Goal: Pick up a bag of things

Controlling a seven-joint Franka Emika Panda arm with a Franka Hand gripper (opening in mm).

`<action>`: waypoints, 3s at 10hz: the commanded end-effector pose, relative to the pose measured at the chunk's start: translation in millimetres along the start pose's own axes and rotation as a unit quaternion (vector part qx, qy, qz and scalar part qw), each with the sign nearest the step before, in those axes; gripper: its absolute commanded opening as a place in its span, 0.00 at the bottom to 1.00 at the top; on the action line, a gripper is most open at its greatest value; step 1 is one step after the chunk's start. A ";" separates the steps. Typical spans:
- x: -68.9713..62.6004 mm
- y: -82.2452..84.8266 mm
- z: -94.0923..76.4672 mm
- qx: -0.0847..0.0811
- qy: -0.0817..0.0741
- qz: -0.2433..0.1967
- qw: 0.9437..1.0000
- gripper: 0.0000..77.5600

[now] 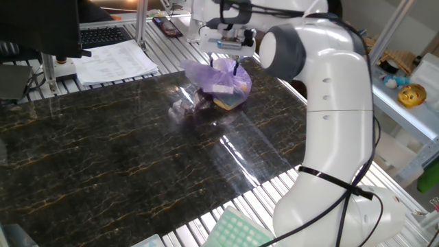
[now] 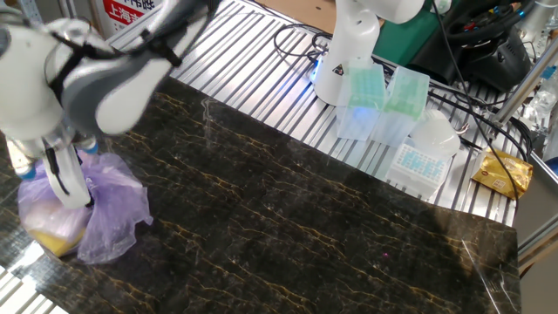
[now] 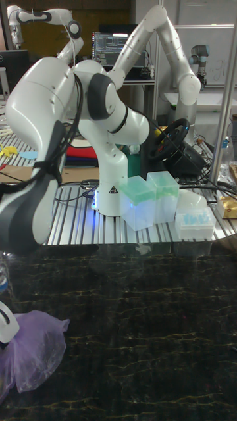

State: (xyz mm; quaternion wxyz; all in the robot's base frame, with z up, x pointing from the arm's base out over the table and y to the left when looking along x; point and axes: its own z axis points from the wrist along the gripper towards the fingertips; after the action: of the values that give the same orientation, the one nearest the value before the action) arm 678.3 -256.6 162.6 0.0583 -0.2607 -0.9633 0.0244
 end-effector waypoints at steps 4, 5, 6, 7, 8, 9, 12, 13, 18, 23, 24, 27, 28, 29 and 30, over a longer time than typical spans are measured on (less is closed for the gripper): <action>3.0 5.2 8.3 0.049 0.024 0.008 0.998 1.00; 4.2 4.7 8.9 0.051 0.022 0.005 0.998 1.00; 4.2 4.7 8.9 0.051 0.022 0.005 0.998 1.00; 4.1 5.3 10.1 0.052 0.021 0.005 0.998 1.00; 3.9 5.7 11.3 0.054 0.020 0.005 0.998 1.00; 3.7 6.0 12.1 0.055 0.018 0.005 0.998 1.00; 3.7 6.0 12.1 0.055 0.018 0.005 0.998 0.01; 3.7 6.0 12.1 0.055 0.018 0.005 0.998 0.01; 3.7 6.0 12.1 0.055 0.018 0.005 0.998 0.01; 3.7 6.0 12.1 0.055 0.018 0.005 0.998 0.01; 5.8 9.2 -0.9 0.070 0.000 -0.019 0.997 0.01; 11.3 3.9 -26.6 0.064 -0.005 -0.053 0.997 0.01; 11.7 3.5 -33.2 0.062 -0.004 -0.057 0.996 0.01; 12.1 3.5 -35.7 0.061 -0.003 -0.058 0.996 0.01; 14.5 4.8 -42.5 0.066 -0.002 -0.063 0.996 0.01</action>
State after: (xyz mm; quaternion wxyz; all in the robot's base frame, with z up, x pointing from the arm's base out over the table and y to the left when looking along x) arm 674.2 -246.7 189.8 0.0789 -0.2151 -0.9701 0.0801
